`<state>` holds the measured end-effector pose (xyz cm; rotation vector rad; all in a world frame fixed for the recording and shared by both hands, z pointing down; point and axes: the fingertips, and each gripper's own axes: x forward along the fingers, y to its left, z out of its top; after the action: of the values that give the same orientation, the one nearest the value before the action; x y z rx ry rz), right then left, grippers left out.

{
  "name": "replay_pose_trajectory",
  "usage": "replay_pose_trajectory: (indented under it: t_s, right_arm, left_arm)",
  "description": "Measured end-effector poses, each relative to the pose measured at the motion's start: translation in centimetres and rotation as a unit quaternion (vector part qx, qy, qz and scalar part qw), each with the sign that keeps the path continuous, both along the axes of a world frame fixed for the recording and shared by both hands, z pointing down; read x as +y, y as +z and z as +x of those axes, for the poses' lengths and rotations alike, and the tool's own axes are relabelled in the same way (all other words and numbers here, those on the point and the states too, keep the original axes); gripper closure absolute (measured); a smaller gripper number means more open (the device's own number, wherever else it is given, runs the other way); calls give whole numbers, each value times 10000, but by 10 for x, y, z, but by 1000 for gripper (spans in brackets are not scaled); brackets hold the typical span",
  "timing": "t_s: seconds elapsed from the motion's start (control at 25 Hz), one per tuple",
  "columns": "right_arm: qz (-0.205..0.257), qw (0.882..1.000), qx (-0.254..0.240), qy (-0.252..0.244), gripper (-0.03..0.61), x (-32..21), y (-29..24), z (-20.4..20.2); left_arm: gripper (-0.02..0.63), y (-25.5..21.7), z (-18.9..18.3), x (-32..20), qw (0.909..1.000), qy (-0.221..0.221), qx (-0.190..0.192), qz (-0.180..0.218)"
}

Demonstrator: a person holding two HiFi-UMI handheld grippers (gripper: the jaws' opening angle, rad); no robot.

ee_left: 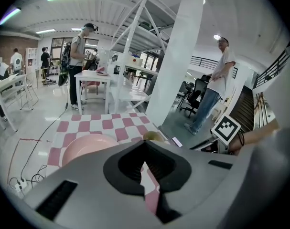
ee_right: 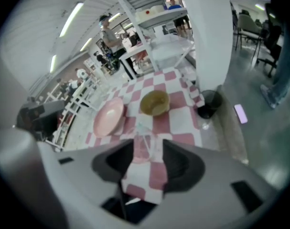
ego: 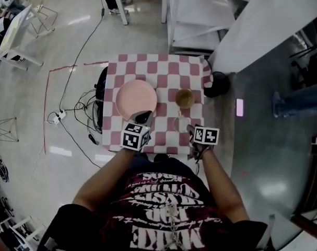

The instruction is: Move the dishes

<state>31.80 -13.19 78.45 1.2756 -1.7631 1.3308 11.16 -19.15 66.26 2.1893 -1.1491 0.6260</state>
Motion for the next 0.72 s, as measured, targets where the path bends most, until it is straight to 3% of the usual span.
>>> replay_pose_trajectory:
  t_s: [0.72]
  right_arm:
    - [-809, 9952, -10, -547, 380, -6, 83, -14]
  left_arm:
    - [588, 2, -64, 35, 9938, -967, -517, -163]
